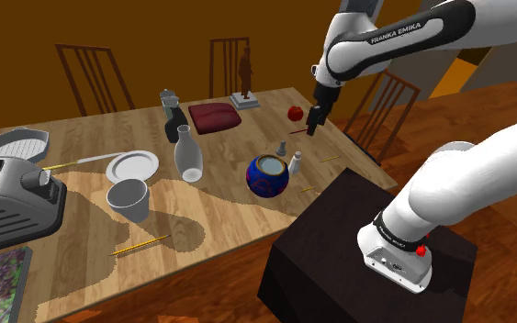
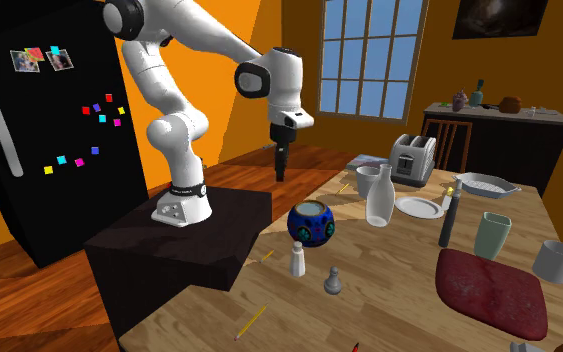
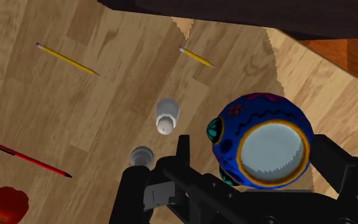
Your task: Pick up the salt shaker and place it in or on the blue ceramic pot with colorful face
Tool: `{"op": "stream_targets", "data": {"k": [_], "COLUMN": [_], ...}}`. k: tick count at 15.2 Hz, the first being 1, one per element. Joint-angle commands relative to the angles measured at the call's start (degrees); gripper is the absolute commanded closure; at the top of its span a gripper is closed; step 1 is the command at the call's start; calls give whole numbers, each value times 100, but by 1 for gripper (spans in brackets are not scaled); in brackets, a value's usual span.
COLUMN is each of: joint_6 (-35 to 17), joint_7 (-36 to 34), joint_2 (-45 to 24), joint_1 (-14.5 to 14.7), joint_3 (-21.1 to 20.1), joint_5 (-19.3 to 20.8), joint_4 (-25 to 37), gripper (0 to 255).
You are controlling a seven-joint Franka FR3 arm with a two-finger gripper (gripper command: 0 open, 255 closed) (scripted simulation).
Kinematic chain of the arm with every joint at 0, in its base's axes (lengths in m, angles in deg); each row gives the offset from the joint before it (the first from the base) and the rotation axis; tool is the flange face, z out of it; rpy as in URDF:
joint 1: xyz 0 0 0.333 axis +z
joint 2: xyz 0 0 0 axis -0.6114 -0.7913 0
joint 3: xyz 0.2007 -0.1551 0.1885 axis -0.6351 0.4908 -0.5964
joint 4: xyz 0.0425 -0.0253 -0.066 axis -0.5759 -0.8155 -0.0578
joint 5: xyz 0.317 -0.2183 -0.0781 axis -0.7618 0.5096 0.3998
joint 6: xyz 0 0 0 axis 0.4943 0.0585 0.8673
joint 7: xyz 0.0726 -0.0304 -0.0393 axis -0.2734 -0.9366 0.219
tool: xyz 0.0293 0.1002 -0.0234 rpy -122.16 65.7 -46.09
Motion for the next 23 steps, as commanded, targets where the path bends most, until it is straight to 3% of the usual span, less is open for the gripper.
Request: {"op": "stream_targets", "data": {"k": [1,7,14,23], "joint_6": [-465,-1677,-2755,-3307], "joint_7": [158,780,1889,2250], "joint_2": [-420,-1774,-3538,-4171], "joint_1": [-7,16,-102,-238], "joint_3": [116,444,492,219], "joint_5": [-28,-367,-1409,-1908], "joint_4": [-25,102,681,727], "gripper": [0,0,0,0]}}
